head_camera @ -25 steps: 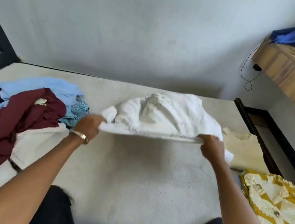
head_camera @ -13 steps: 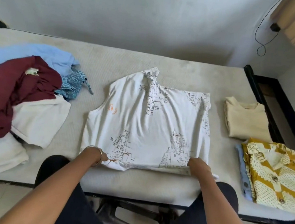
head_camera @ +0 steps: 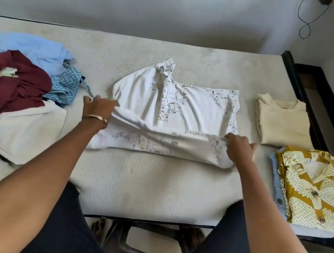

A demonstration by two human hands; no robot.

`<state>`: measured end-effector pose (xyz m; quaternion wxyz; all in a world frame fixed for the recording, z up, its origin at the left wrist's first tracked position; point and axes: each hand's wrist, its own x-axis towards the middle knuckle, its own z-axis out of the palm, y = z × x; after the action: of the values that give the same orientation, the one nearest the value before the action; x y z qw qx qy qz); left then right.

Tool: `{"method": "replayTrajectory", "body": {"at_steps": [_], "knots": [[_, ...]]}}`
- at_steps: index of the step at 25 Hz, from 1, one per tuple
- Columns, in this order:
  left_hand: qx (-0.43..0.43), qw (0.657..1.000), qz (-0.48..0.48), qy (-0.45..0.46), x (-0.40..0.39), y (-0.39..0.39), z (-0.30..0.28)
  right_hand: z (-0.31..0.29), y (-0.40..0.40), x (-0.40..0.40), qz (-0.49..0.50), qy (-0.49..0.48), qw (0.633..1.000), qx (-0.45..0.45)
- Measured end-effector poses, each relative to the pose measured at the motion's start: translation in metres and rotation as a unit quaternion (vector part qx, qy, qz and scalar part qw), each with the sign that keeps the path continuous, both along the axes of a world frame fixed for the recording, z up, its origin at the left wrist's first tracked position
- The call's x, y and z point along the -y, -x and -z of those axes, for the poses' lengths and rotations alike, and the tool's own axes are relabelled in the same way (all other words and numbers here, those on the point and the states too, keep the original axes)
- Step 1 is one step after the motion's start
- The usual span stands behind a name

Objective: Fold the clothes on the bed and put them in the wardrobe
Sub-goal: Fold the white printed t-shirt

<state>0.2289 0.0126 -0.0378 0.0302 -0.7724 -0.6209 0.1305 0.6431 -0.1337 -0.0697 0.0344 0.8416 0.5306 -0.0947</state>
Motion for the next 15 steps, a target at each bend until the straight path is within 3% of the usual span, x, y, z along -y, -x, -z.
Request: {"method": "replayTrajectory", "body": {"at_steps": [2,4,5,6,7,8,9,10,11,13,15], "knots": [[0.023,0.995,0.000,-0.096,-0.014,-0.023,-0.002,0.006,0.008,-0.007,0.029,-0.103,0.994,0.029],[0.034,0.997,-0.027,-0.057,0.003,-0.045,0.009,0.027,0.022,0.001,0.129,-0.153,0.980,-0.013],[0.054,0.996,-0.065,-0.021,0.017,-0.051,0.030,0.039,0.032,0.008,0.225,-0.156,0.958,-0.085],[0.110,0.984,-0.139,0.033,0.031,-0.054,0.051,0.051,0.041,0.016,0.350,-0.143,0.907,-0.187],[0.198,0.944,-0.247,0.094,0.046,-0.054,0.073,0.062,0.047,0.027,0.476,-0.139,0.816,-0.297],[0.299,0.864,-0.373,0.157,0.064,-0.053,0.087,0.067,0.052,0.038,0.572,-0.157,0.702,-0.395],[0.420,0.748,-0.479,0.185,0.077,-0.047,0.100,0.069,0.054,0.046,0.622,-0.179,0.605,-0.464],[0.516,0.634,-0.540,0.200,0.084,-0.043,0.104,0.071,0.050,0.050,0.634,-0.203,0.553,-0.501],[0.587,0.542,-0.565,0.205,0.085,-0.039,0.107,0.070,0.046,0.049,0.630,-0.224,0.527,-0.524],[0.651,0.451,-0.576,0.203,0.075,-0.036,0.104,0.062,0.037,0.039,0.614,-0.265,0.488,-0.561],[0.684,0.401,-0.572,0.210,0.063,-0.035,0.103,0.062,0.026,0.028,0.635,-0.300,0.436,-0.563]]}}
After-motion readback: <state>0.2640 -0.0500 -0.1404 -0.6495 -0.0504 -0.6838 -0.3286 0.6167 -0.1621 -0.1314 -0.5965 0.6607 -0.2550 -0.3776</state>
